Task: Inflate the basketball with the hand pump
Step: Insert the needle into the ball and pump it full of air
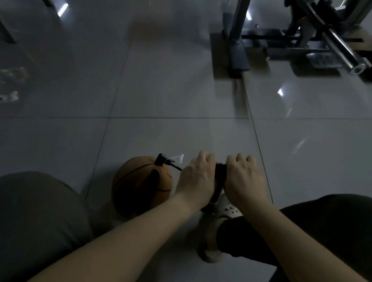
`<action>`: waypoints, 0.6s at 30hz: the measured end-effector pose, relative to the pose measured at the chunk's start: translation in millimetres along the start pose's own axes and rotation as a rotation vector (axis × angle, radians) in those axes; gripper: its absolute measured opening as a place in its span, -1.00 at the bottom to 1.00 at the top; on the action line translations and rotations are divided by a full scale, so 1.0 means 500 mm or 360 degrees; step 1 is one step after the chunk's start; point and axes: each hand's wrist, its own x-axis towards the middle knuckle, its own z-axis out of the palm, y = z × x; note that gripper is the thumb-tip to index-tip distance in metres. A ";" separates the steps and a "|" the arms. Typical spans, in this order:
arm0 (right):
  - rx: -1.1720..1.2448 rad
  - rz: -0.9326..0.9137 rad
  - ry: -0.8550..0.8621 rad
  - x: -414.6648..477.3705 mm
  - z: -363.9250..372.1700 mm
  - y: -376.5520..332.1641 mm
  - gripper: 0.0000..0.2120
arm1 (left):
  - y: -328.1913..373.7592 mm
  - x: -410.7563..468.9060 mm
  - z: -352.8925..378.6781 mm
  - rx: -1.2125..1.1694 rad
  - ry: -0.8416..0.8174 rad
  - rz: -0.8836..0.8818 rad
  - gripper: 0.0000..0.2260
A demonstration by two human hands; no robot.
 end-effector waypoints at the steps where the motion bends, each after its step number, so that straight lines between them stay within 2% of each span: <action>1: -0.0007 0.0014 -0.0051 -0.005 0.012 0.001 -0.85 | -0.003 -0.001 0.017 0.0020 -0.0032 -0.0013 -0.83; 7: 0.0025 0.0039 -0.0367 -0.015 0.073 0.011 -0.92 | -0.021 -0.016 0.092 0.0145 -0.0196 -0.0046 -0.89; 14: 0.0020 0.0024 -0.0629 0.001 0.086 0.018 -0.82 | -0.031 -0.012 0.109 0.0150 -0.0362 -0.0052 -0.90; 16: 0.0100 0.0036 -0.0645 -0.001 0.070 0.015 -0.85 | -0.033 -0.011 0.095 0.0145 -0.0444 -0.0050 -0.90; 18: 0.0191 0.0022 -0.0518 0.005 0.042 0.011 -0.86 | -0.033 0.002 0.062 0.0109 -0.0413 -0.0066 -0.90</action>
